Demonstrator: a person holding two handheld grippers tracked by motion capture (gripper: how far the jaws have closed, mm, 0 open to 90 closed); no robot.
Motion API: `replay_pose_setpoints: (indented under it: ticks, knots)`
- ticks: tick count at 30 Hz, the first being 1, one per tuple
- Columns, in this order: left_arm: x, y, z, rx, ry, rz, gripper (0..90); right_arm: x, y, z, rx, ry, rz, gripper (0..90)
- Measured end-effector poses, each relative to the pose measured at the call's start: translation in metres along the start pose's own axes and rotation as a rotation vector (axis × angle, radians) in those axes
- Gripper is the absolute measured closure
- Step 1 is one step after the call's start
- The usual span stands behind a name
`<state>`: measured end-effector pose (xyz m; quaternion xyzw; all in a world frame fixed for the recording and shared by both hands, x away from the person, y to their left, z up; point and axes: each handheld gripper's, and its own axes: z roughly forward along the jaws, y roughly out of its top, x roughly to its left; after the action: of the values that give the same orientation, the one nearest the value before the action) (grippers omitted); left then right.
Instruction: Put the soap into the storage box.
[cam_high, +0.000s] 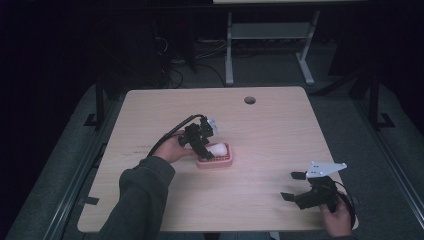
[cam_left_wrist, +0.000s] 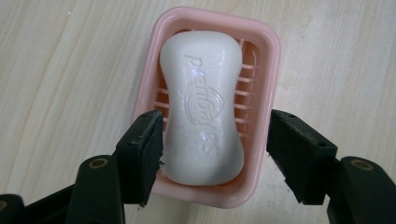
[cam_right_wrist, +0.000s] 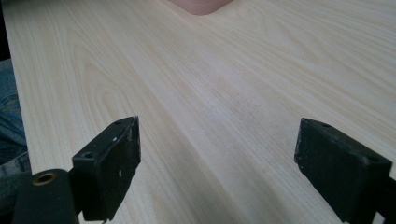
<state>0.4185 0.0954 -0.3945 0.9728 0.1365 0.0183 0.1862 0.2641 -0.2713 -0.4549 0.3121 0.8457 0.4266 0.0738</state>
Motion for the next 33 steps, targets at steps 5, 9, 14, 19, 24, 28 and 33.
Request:
replay_pose_setpoints:
  ticks: [5,9,14,19,24,28,33]
  knots:
    - [-0.002,-0.005,-0.003,-0.018,-0.001,-0.012,34.9,0.001,0.001,0.001,0.005,0.002,-0.002,14.1]
    - [-0.005,-0.008,-0.005,-0.035,0.002,-0.015,34.9,0.0,0.001,0.002,0.006,0.0,0.0,14.1]
    - [-0.008,-0.01,-0.009,-0.032,0.011,-0.02,34.6,0.0,0.001,0.001,0.005,-0.001,-0.001,14.1]
    - [-0.008,-0.016,-0.013,-0.04,0.02,-0.029,34.6,-0.001,0.0,0.001,0.006,-0.005,0.003,14.1]
    - [-0.008,-0.023,-0.015,-0.041,0.025,-0.038,34.4,-0.001,0.0,0.001,0.005,-0.007,0.006,14.2]
    - [-0.009,-0.028,-0.017,-0.044,0.027,-0.045,34.3,-0.001,0.001,0.001,0.008,-0.009,0.005,14.2]
    - [-0.01,-0.032,-0.019,-0.041,0.024,-0.049,33.6,-0.002,-0.001,0.0,0.009,-0.013,0.007,14.2]
